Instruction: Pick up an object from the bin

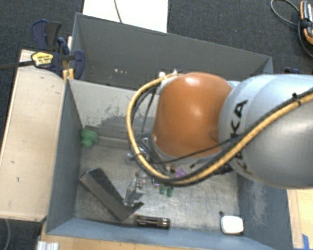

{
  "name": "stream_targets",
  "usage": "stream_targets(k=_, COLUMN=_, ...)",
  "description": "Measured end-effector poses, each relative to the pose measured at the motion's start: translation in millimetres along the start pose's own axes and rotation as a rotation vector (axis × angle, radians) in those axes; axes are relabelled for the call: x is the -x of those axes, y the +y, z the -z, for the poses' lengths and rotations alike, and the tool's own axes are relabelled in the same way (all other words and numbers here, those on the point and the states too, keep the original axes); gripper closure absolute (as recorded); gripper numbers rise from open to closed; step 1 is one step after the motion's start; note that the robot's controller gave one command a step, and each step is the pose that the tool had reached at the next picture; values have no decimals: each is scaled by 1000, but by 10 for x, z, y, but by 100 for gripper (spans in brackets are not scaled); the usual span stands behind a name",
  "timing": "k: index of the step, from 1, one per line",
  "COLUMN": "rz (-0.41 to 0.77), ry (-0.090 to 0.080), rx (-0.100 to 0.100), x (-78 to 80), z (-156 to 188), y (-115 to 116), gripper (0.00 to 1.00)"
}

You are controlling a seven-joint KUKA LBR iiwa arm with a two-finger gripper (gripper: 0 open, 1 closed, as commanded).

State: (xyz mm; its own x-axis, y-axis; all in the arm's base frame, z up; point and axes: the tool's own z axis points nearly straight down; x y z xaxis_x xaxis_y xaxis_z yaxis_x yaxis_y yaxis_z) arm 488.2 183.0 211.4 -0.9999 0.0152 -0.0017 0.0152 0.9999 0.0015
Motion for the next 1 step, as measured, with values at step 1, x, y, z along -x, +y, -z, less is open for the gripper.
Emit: stream_targets(k=1, rz=2, ry=0, rx=0, x=0, z=0, y=0, gripper=0)
